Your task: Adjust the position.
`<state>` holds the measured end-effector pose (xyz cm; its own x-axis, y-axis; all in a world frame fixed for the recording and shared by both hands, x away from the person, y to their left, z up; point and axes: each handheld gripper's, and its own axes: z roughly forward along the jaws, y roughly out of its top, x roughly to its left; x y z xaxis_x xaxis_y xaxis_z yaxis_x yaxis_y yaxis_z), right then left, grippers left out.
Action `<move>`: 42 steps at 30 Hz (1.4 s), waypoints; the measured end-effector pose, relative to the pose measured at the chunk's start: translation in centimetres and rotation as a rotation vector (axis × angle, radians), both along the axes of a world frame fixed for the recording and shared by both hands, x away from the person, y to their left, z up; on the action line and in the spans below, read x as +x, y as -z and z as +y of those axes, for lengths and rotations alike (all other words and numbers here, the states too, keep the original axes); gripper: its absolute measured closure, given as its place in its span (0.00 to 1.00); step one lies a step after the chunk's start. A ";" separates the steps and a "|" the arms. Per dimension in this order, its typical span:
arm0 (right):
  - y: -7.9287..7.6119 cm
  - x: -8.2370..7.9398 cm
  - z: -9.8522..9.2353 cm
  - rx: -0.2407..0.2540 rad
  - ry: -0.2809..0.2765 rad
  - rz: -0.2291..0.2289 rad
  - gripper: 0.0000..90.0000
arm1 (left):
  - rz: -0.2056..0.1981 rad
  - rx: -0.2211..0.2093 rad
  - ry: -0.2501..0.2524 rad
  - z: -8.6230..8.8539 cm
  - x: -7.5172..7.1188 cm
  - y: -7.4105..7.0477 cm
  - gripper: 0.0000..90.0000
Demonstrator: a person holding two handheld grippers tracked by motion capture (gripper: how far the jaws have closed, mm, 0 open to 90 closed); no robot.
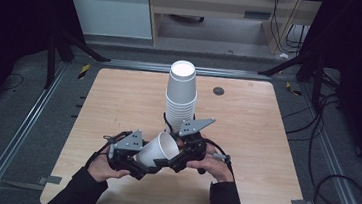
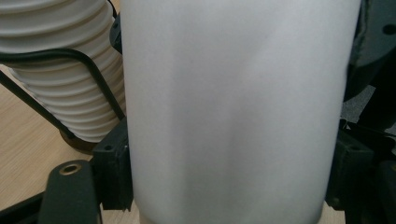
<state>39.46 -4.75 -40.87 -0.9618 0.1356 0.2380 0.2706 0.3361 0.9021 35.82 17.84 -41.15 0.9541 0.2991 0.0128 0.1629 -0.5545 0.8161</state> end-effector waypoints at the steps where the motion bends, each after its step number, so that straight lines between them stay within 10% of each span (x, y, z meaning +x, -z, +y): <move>1: 0.0 0.0 0.0 -0.005 0.002 -0.002 0.07 | -0.001 0.003 0.001 0.0 0.0 0.0 0.24; 16: -0.7 0.0 -0.3 -0.034 0.021 -0.043 0.08 | 0.008 0.000 -0.018 0.5 0.2 -0.3 0.15; 29: -1.8 0.7 1.0 -0.258 0.009 -0.122 0.08 | 0.028 0.085 -0.041 0.6 0.8 0.5 0.11; 42: -1.5 0.6 2.8 -0.269 -0.022 -0.118 0.08 | 0.051 0.104 -0.046 0.6 1.0 1.0 0.24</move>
<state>40.07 -1.91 -39.36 -0.9840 0.1578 0.0823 0.1590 0.5720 0.8047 36.79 18.42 -42.10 0.9397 0.3421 -0.0020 0.2298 -0.6270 0.7444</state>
